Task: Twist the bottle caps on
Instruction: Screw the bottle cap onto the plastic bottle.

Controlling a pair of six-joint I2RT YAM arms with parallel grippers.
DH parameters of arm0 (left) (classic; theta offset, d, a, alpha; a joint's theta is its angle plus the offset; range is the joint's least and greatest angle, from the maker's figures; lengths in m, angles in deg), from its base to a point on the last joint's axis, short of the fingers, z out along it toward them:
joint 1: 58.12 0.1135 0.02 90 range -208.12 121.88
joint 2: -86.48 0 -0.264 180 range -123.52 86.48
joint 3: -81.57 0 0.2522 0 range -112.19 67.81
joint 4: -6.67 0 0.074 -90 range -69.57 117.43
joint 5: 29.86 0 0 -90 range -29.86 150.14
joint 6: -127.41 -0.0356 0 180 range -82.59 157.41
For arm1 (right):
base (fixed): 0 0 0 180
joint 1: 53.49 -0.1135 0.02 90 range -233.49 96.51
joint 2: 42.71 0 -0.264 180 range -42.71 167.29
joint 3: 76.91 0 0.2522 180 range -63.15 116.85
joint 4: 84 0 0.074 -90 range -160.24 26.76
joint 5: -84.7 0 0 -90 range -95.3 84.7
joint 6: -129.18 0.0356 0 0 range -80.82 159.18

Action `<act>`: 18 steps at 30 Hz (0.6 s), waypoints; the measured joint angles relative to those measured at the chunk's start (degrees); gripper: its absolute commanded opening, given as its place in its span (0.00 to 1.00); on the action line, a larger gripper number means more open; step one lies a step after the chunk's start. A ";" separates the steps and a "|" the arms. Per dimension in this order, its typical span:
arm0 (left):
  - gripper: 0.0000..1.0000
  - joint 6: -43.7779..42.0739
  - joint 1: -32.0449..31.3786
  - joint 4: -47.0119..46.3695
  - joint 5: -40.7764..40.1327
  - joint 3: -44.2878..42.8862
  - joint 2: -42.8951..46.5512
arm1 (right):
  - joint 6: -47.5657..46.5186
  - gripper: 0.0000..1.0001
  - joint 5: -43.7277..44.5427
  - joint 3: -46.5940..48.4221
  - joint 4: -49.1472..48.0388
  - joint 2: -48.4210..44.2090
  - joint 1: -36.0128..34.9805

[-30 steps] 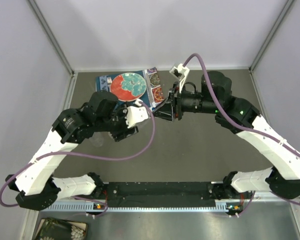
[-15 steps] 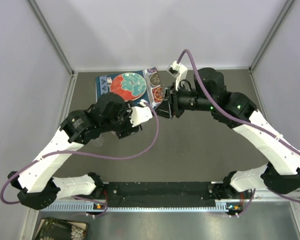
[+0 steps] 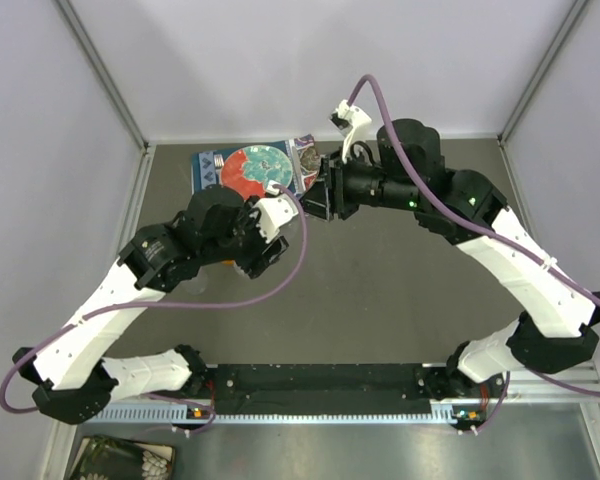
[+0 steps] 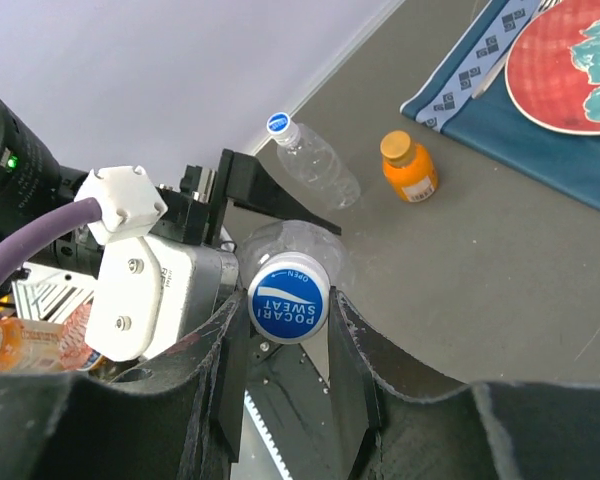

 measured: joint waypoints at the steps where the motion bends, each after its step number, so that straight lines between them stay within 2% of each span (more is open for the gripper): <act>1: 0.45 0.98 0.02 -1.51 0.74 1.03 0.46 | 0.02 0.36 0.24 0.44 0.20 0.11 -0.04; 4: 0.45 3.23 0.02 -4.61 2.40 3.06 1.57 | -0.09 0.46 0.52 1.81 0.66 0.70 -0.35; 6: 0.45 4.55 -0.11 -8.92 4.37 3.91 2.21 | -0.11 0.48 0.52 2.58 1.25 1.53 -1.01; 14: 0.45 10.21 0.15 -15.30 6.47 6.19 3.72 | -0.72 0.54 3.13 6.86 2.25 4.04 -1.99; 18: 0.44 12.26 1.36 -18.88 8.39 6.47 4.09 | -1.31 0.61 3.32 9.01 2.99 4.61 -2.36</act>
